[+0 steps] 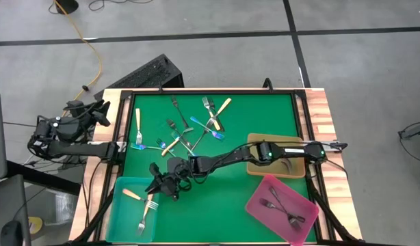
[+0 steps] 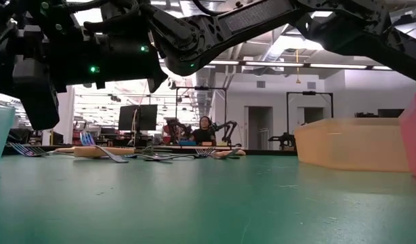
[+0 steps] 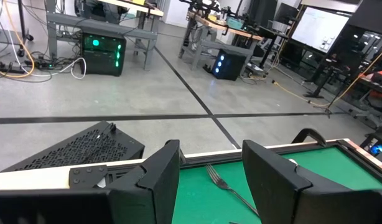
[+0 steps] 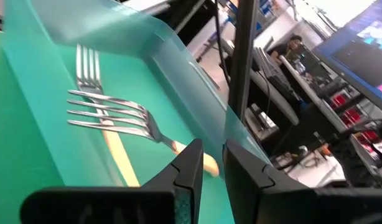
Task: Sort silverware by color (type)
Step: Put the yellow fork into the blue bin
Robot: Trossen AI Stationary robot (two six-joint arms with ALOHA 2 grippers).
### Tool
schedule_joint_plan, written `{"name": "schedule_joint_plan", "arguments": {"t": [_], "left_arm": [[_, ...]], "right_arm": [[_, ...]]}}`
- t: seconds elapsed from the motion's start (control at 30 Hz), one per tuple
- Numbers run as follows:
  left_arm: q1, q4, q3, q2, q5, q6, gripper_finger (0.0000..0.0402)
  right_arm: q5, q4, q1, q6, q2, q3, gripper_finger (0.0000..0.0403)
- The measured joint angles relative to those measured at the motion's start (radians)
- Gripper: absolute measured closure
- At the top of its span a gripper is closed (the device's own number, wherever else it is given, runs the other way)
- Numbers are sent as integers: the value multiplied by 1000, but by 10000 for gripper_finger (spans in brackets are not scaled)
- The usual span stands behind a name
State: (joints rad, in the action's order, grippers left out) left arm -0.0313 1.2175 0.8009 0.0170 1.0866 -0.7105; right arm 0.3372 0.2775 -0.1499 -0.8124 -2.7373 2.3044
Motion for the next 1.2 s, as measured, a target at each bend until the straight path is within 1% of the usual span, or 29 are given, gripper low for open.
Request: {"name": "schedule_joint_plan", "arguments": {"t": [0.23, 0.33, 0.57, 0.67, 0.93, 1.07, 1.2], "left_arm": [[0, 0, 0, 0, 0, 0, 243], [0, 0, 0, 0, 0, 0, 243], [0, 0, 0, 0, 0, 0, 243], [0, 0, 0, 0, 0, 0, 243], [0, 0, 0, 0, 0, 0, 243], [0, 0, 0, 0, 1, 0, 243], [0, 0, 0, 0, 1, 0, 243]], "right_arm": [[-30, -21, -7, 2, 20, 1, 318], [-30, -61, -13, 4, 18, 0, 318], [-28, -115, -17, 84, 18, 0, 319], [2, -117, -20, 71, 18, 0, 319], [30, -119, -39, 72, 18, 0, 319], [56, -108, -50, 120, 18, 0, 319], [60, -108, -62, 164, 18, 0, 319]]}}
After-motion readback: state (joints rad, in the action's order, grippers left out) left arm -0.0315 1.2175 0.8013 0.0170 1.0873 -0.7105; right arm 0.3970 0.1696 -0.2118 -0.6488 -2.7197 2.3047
